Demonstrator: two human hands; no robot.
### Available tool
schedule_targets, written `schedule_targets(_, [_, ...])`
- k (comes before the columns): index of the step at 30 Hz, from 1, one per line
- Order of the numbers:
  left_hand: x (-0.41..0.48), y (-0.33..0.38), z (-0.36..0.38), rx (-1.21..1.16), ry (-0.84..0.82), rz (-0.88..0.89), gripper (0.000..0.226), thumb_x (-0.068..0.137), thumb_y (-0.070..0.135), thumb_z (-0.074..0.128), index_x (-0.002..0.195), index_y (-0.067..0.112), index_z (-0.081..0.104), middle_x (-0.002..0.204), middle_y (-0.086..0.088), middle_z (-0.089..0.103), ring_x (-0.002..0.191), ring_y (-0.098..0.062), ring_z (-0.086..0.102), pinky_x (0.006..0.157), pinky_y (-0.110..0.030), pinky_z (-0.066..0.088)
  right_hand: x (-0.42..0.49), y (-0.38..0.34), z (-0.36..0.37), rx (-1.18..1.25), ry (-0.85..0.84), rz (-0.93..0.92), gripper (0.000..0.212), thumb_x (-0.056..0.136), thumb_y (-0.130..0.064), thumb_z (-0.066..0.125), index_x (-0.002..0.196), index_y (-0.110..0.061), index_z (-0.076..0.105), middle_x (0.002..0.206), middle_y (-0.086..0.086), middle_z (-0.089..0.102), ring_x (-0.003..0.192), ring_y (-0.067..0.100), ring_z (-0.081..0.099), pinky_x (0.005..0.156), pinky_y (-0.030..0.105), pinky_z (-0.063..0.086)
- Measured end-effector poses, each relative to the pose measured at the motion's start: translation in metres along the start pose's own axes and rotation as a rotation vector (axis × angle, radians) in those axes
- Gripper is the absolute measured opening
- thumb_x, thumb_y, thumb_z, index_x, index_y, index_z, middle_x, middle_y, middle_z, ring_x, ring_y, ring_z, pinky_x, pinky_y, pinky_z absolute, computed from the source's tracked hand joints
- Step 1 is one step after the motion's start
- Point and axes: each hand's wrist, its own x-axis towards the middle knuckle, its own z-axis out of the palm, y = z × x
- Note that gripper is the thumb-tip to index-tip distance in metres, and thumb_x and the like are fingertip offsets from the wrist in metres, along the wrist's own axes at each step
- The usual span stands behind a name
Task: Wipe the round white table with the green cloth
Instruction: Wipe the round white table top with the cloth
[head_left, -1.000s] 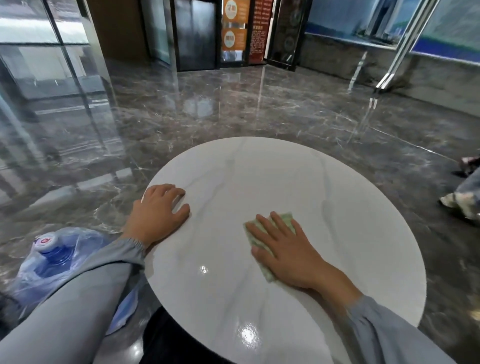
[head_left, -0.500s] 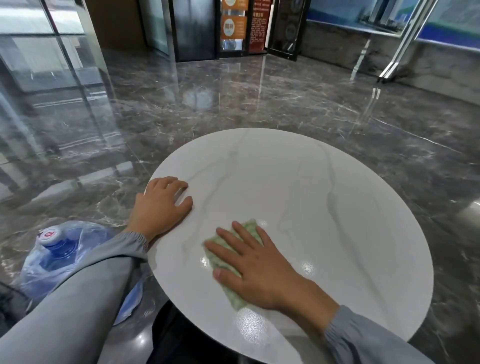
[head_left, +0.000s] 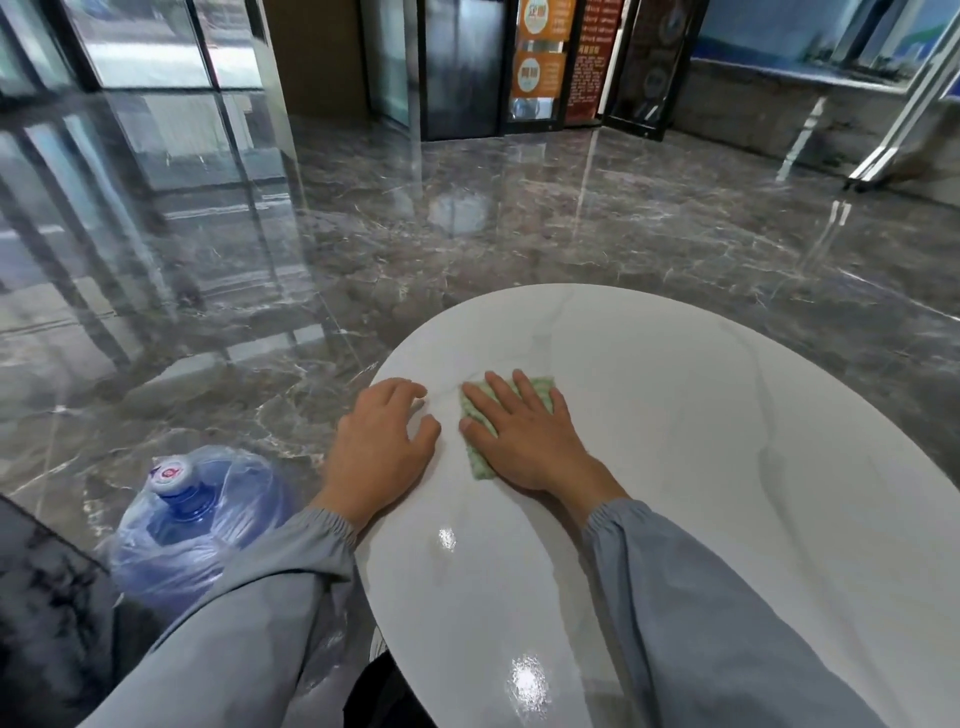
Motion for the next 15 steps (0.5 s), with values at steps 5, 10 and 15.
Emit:
schedule_targets(5, [0.002,-0.003,0.004,-0.041,0.049,-0.051,0.030,0.101,0.026,0.059,0.127,0.012,0.062,0.133,-0.002,0.059,0.132,-0.025,0.048,0.109,-0.048,0.041,0.059,-0.005,-0.009,-0.011,-0.005,0.004,0.061,0.103,-0.064,0.016,0.162,-0.051,0.007,0.174,-0.015,-0.004,0.160,0.017,-0.011,0.124,0.057,-0.009])
schedule_targets(10, [0.007,-0.006,0.006,-0.116,0.123,-0.099,0.029,0.103,0.021,0.055,0.128,0.006,0.060,0.129,-0.008,0.059,0.128,-0.027,0.049,0.107,-0.044,0.042,0.122,-0.007,-0.021,-0.022,-0.009,0.017,0.060,0.104,-0.063,0.017,0.162,-0.050,0.009,0.174,-0.014,-0.002,0.160,0.020,-0.009,0.123,0.060,-0.008])
schedule_targets(15, [0.007,-0.010,0.007,-0.194,0.201,-0.064,0.025,0.106,0.020,0.048,0.126,0.006,0.054,0.119,0.001,0.049,0.115,-0.018,0.046,0.098,-0.024,0.033,0.162,-0.027,-0.020,-0.024,-0.014,0.004,0.058,0.103,-0.059,0.017,0.160,-0.051,0.016,0.174,-0.013,0.002,0.160,0.022,-0.007,0.123,0.062,-0.007])
